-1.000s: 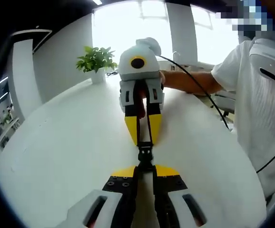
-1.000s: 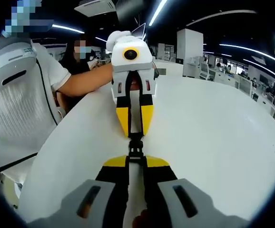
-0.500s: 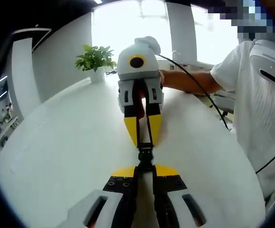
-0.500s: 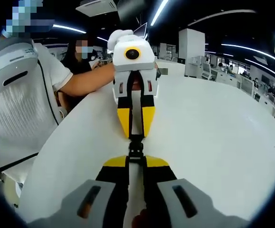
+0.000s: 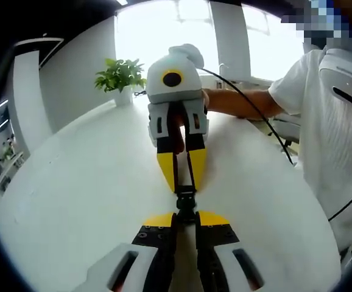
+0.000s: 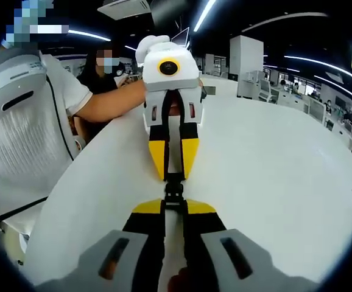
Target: Snap the two parts of the plastic buckle together until the buckle closes and remains connected.
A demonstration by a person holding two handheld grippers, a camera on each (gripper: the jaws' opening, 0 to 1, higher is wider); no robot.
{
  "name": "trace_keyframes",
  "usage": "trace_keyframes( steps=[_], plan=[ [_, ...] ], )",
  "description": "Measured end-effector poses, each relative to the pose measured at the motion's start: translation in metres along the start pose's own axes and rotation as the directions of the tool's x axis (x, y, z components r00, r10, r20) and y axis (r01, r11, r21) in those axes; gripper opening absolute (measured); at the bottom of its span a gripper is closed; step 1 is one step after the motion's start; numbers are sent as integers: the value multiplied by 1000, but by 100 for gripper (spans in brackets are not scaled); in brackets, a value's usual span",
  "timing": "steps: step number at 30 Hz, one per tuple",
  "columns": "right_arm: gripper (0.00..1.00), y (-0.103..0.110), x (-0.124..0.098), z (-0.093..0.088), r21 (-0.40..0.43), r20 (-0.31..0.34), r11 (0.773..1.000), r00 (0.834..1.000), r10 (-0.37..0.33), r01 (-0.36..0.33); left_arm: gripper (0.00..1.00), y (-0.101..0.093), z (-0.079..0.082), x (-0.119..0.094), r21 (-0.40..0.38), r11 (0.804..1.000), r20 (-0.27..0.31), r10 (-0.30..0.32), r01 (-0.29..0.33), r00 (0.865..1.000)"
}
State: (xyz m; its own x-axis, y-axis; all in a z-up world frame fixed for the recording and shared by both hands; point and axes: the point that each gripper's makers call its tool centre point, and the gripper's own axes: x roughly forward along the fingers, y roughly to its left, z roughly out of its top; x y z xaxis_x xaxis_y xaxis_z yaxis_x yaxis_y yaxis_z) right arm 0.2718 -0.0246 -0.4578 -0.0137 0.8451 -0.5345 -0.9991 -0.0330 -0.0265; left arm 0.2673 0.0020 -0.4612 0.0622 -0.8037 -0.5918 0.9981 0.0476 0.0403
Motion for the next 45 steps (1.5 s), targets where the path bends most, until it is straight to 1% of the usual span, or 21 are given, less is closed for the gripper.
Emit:
trace_keyframes(
  steps=[17,23,24,25,28,31,35,40,43,45],
  plan=[
    [9,-2,2,1,-13,-7,1000,1000,17,-18,8,-1,0,0,17,1000,1,-12,12,1000],
    [8,-3,6,4,-25,-11,998,999,53,-53,8,-1,1,1,31,999,13,-23,22,1000],
    [8,4,9,5,-9,-16,996,996,87,-88,8,-4,2,2,36,999,25,-31,30,999],
    [8,-1,9,6,-41,-12,996,997,78,-79,8,-3,0,-2,41,999,15,-33,33,999],
    [8,1,9,4,-36,-20,996,996,82,-82,8,-2,-1,-4,31,999,16,-30,30,999],
    [9,1,8,3,-35,-12,996,997,77,-77,9,0,-1,-5,28,999,22,-32,32,999],
    [9,2,9,3,-29,0,997,998,65,-65,10,2,-1,-5,3,999,26,-39,39,999],
    [10,1,10,4,-29,5,998,999,53,-53,11,3,0,-4,-6,999,17,-37,37,999],
    [10,0,10,5,-24,1,999,999,47,-47,11,3,0,-2,-2,999,20,-34,34,999],
    [10,0,10,5,-22,0,999,999,43,-43,11,4,1,-2,14,1000,29,-20,20,999]
  ],
)
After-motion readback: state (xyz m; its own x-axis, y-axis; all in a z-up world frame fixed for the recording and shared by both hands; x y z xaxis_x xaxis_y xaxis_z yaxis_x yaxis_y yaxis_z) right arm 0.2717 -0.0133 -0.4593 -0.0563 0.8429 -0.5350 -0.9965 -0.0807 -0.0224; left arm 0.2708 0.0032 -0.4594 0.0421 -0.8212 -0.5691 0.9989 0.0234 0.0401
